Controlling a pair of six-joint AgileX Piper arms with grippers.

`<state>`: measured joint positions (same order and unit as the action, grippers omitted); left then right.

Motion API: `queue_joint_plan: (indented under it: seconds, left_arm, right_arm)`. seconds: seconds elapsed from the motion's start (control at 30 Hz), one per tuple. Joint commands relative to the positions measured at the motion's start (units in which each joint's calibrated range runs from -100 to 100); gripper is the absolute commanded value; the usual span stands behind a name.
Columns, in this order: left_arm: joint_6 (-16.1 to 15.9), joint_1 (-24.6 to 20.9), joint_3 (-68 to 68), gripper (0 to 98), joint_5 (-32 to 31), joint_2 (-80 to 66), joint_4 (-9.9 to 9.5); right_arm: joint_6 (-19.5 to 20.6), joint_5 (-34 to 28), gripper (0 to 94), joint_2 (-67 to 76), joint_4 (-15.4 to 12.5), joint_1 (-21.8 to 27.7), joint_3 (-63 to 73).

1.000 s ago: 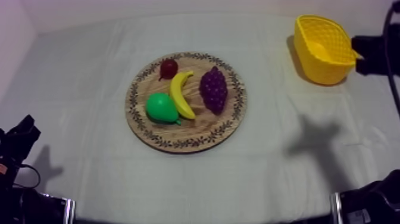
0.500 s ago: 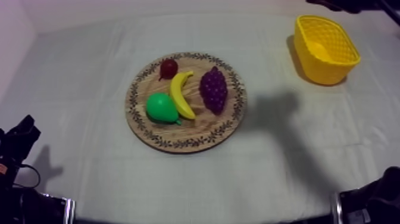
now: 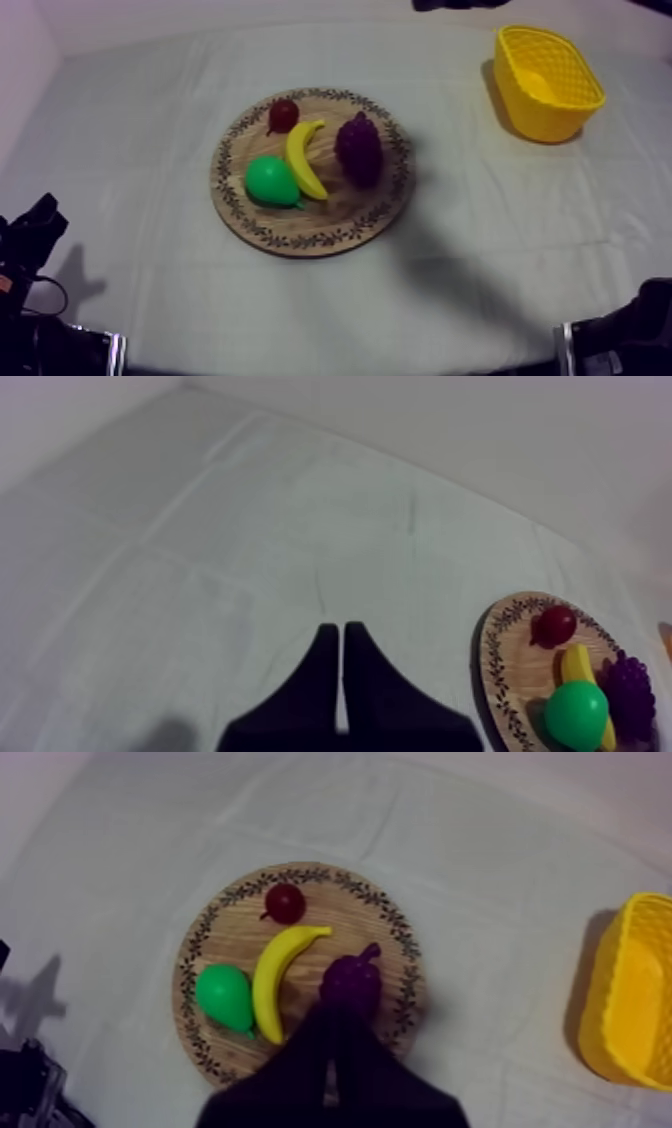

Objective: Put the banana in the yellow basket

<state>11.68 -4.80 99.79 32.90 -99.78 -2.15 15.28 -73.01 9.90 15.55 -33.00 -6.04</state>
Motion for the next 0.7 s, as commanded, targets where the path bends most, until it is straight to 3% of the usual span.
queue_joint_plan:
  seconds: [0.0, 0.3, 0.67]
  left_arm:
    - [0.02, -0.01, -0.01, 0.1, 0.0, -0.05, -0.03]
    - [0.02, -0.01, -0.01, 0.1, 0.0, -0.05, -0.03]
    - [0.02, -0.01, -0.01, 0.1, 0.0, -0.05, -0.03]
  right_arm:
    - [1.06, -1.79, 0.3, -1.44, 0.31, -0.83, 1.56]
    - [2.93, -8.17, 0.3, -6.8, 0.35, -3.28, 7.89]
    - [3.46, -11.95, 0.3, -13.2, -1.75, -4.21, 14.06]
